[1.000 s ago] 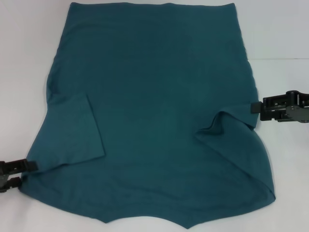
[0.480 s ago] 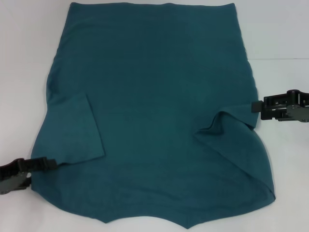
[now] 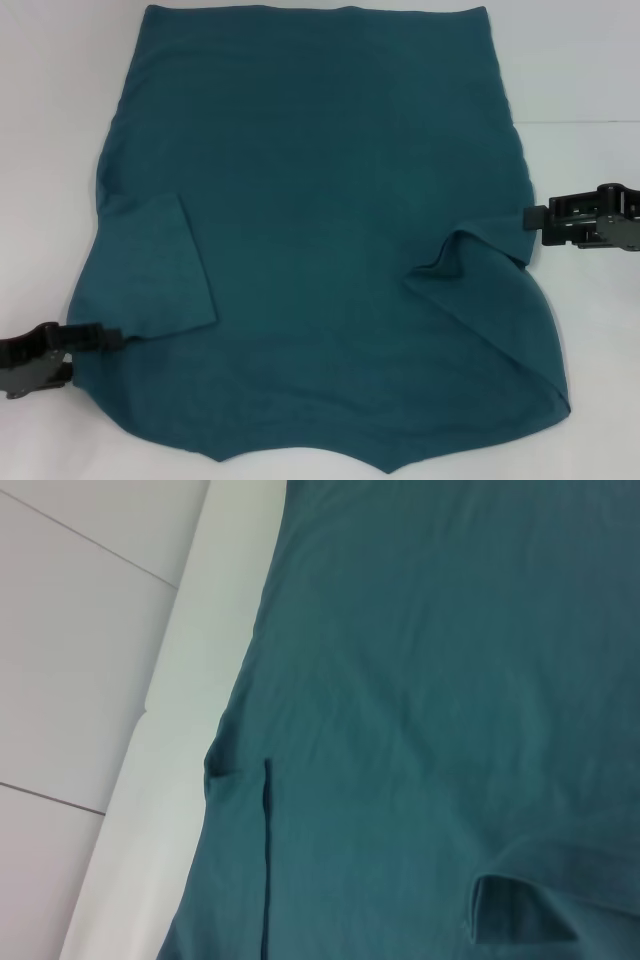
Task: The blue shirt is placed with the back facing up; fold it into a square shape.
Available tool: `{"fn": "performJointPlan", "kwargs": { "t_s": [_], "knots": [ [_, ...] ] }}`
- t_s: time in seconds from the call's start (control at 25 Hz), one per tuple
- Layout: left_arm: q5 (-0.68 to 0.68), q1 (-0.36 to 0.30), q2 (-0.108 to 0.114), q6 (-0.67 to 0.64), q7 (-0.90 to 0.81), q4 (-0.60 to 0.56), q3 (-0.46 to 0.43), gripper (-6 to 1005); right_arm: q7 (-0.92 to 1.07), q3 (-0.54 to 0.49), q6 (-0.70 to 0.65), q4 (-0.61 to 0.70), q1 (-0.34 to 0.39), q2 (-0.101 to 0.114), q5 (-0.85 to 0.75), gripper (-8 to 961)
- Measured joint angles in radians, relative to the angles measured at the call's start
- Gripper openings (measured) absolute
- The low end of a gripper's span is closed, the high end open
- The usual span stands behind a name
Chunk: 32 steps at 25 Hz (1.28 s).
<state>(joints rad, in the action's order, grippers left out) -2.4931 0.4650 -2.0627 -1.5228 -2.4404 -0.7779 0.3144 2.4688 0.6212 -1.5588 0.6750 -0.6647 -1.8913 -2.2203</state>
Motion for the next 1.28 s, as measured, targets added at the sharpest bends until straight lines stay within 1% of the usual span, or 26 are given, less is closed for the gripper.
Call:
{"fn": "performJointPlan", "kwargs": {
  "t_s": [0.24, 0.64, 0.76, 0.88, 0.92, 0.96, 1.0, 1.12, 1.2, 1.28],
  "knots": [
    [-0.003, 0.000, 0.001, -0.004, -0.003, -0.002, -0.004, 601, -0.003, 0.000, 0.000, 0.000, 0.009, 0.003, 0.001, 553],
    [-0.003, 0.004, 0.003, -0.001, 0.005, -0.003, 0.002, 367, -0.008, 0.000, 0.000, 0.000, 0.022, 0.007, 0.001, 552],
    [0.003, 0.004, 0.004, -0.013, 0.016, -0.004, 0.000, 142, -0.026, 0.004, -0.002, 0.000, 0.027, 0.010, -0.004, 552],
    [0.009, 0.006, 0.008, -0.027, 0.022, -0.005, -0.003, 82, -0.031, 0.013, -0.029, 0.002, 0.033, 0.024, -0.023, 551],
    [0.010, 0.006, 0.010, -0.027, 0.022, -0.006, -0.004, 63, -0.033, 0.014, -0.066, 0.014, 0.039, 0.038, -0.051, 551],
    [0.011, 0.007, 0.011, -0.025, 0.021, -0.006, -0.005, 43, -0.033, 0.014, -0.066, 0.014, 0.039, 0.038, -0.051, 551],
    [0.011, 0.008, 0.012, -0.022, 0.020, -0.006, -0.005, 23, -0.034, 0.014, -0.083, 0.021, 0.042, 0.044, -0.066, 551],
    [0.011, 0.009, 0.012, -0.017, 0.018, -0.006, -0.006, 23, -0.034, 0.012, -0.121, 0.050, 0.057, 0.060, -0.113, 551],
    [0.011, 0.010, 0.012, -0.015, 0.018, -0.005, -0.006, 23, -0.042, 0.012, -0.132, 0.062, 0.066, 0.064, -0.135, 551],
    [0.011, 0.012, 0.012, -0.014, 0.020, -0.002, -0.006, 23, -0.075, 0.014, -0.136, 0.063, 0.071, 0.064, -0.154, 551]
  ]
}}
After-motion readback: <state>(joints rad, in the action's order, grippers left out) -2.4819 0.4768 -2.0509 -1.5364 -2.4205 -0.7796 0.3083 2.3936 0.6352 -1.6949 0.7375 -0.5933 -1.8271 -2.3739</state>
